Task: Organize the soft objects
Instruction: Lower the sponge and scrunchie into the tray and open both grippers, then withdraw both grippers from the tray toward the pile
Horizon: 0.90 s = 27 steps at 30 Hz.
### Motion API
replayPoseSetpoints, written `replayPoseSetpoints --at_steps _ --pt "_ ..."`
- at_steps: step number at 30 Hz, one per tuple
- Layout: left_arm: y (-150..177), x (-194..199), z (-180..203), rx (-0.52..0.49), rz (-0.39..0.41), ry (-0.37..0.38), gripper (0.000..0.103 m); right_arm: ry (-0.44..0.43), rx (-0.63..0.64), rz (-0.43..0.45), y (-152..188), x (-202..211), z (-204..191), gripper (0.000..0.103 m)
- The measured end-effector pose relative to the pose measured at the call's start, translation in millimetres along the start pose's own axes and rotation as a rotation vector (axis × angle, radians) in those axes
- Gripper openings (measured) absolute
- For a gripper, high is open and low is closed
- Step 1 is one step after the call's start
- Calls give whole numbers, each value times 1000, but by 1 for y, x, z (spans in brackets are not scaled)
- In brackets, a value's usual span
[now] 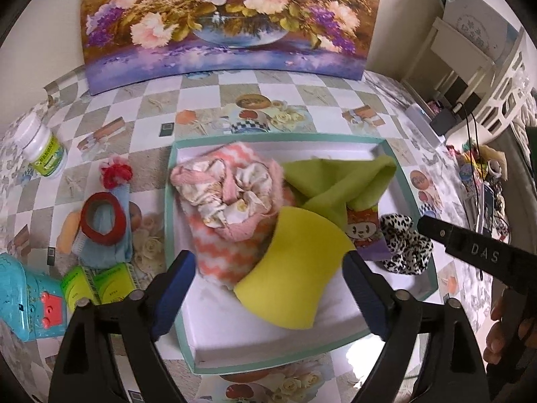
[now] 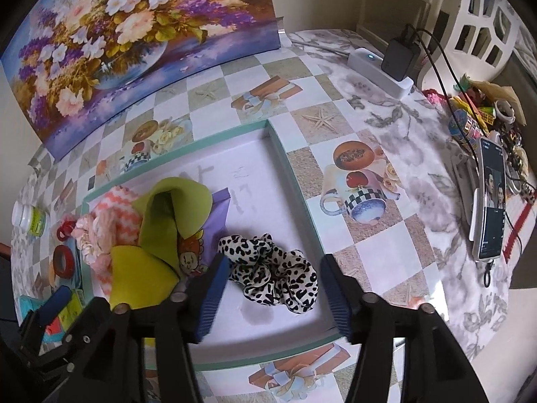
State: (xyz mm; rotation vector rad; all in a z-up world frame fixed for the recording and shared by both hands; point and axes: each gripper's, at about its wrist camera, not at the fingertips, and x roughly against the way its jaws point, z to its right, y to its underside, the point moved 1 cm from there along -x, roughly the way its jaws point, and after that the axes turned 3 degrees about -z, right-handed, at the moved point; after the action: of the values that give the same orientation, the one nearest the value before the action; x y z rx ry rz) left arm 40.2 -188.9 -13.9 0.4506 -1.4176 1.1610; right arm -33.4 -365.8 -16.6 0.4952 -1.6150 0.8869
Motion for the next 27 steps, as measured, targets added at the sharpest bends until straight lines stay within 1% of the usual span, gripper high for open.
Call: replayPoseSetpoints --at_steps 1,3,4,5,6,11,16,23,27 --pt "-1 1 -2 9 12 -10 100 4 4 4 0 0 -1 76" --pt "-2 4 -8 33 33 -29 100 10 9 8 0 1 -3 90" --pt "-3 5 -12 51 41 -35 100 14 12 9 0 0 -4 93" --pt "-4 7 -16 73 50 -36 101 19 16 8 0 0 -5 98" --pt "-5 9 -21 95 60 -36 102 26 21 10 0 1 -6 102" --pt "-8 17 -39 153 100 -69 103 33 46 25 1 6 -14 102" --pt "-8 21 -50 175 100 -85 103 40 80 45 1 15 -26 102" --pt "-6 29 -71 171 68 -160 103 5 94 59 5 30 -45 102" --pt "-5 37 -85 191 75 -174 103 5 143 75 10 37 -64 102"
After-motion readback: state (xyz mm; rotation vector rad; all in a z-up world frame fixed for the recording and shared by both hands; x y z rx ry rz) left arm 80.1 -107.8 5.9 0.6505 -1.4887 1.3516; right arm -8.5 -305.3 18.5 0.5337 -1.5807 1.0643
